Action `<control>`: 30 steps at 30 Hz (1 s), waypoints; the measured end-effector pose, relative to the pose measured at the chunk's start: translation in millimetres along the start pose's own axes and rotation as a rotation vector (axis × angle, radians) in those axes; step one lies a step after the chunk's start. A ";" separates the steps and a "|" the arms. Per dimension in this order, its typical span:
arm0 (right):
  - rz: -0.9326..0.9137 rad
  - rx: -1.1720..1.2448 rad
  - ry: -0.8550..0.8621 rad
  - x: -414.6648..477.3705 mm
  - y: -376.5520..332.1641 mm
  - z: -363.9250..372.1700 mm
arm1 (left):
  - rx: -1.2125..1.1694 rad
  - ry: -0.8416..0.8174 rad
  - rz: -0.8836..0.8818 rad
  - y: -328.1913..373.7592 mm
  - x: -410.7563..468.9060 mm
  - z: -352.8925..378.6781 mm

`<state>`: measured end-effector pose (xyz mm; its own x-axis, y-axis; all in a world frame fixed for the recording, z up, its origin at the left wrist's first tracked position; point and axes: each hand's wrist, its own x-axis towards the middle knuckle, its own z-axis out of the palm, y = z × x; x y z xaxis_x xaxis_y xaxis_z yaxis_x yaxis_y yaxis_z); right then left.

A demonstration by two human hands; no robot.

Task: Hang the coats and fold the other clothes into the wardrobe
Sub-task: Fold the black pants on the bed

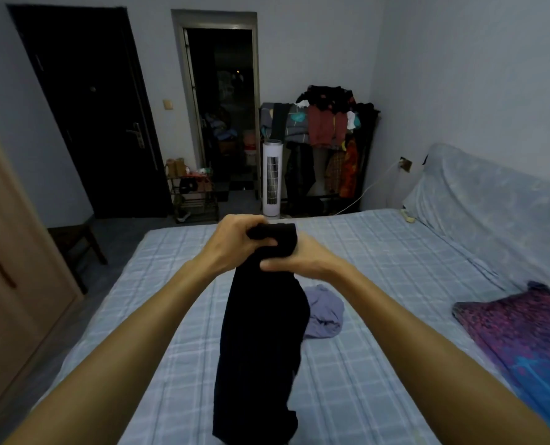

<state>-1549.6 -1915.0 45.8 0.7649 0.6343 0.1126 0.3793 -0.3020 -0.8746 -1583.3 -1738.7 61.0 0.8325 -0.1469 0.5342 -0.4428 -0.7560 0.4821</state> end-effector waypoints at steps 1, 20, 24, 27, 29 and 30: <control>0.045 -0.031 -0.029 -1.9 9.4 4.9 | 0.045 0.007 0.034 0.4 0.2 -0.1; 0.416 -0.614 0.037 -20.4 104.3 22.7 | -0.066 0.147 -0.172 -27.1 -23.0 -55.2; 0.444 -0.473 0.135 -33.0 122.7 8.7 | -0.042 0.045 -0.171 -43.6 -27.4 -71.7; 0.349 -0.374 0.410 -40.3 124.6 12.5 | 0.091 -0.045 -0.181 -50.9 -26.0 -75.3; 0.278 -0.257 0.510 -40.6 120.3 12.7 | 0.183 -0.081 -0.180 -53.9 -25.6 -72.8; 0.267 -0.262 0.499 -38.7 121.5 10.3 | 0.202 -0.098 -0.188 -56.3 -27.3 -71.6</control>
<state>-1538.5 -1968.9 -69.7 0.9781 0.1230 0.1679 0.2080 -0.6095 -0.7650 -1604.9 -1646.5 68.9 0.9263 -0.0459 0.3741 -0.2108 -0.8860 0.4131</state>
